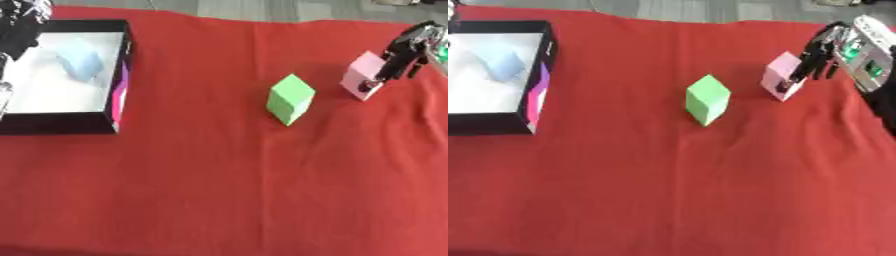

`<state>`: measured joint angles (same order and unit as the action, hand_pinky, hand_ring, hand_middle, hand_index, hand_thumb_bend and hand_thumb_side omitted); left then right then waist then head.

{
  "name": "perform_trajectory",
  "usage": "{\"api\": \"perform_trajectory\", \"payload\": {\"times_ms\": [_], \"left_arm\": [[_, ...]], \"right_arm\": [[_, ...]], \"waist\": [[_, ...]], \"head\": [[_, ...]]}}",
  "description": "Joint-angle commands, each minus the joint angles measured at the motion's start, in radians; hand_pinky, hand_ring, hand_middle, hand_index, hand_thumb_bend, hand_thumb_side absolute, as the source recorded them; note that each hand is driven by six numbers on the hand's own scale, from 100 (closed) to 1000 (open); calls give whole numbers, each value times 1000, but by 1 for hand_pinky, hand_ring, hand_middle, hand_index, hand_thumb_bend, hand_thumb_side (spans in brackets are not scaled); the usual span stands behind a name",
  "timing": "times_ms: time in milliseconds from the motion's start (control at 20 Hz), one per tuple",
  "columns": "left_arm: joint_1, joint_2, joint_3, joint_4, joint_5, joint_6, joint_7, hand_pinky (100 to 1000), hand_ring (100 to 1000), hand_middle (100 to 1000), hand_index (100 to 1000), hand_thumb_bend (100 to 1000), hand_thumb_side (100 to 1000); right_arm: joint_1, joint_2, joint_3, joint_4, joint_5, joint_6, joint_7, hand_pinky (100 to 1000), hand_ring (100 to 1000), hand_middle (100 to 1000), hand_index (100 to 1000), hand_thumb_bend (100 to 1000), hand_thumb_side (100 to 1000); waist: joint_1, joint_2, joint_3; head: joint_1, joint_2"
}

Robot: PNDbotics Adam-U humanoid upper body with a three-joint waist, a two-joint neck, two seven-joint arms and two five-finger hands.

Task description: Pick up the objects with one hand, pass them to the other hand, and then place them into the box on the other side of the table.

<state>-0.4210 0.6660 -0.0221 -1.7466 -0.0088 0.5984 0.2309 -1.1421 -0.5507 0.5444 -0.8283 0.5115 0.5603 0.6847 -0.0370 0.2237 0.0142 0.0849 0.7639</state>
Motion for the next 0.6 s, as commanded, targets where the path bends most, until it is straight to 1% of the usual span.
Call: {"api": "perform_trajectory", "payload": {"times_ms": [50,350,600], "left_arm": [[-7,16,7,-10,0,0,0,727,744,603,675,104,777],[-6,18,7,-10,-1,0,-1,728,745,603,675,101,777],[-6,19,7,-11,-1,0,-2,728,745,604,675,100,775]], "right_arm": [[-15,-38,-5,-32,-26,117,80,761,698,583,656,454,176],[-6,-64,0,-107,-78,147,44,768,692,572,641,428,100],[10,-96,8,-213,-128,184,10,770,688,566,632,406,100]], "waist": [[-8,-3,0],[-7,-5,-2],[-4,-6,-2]], "head": [[2,6],[5,6],[6,6]]}}
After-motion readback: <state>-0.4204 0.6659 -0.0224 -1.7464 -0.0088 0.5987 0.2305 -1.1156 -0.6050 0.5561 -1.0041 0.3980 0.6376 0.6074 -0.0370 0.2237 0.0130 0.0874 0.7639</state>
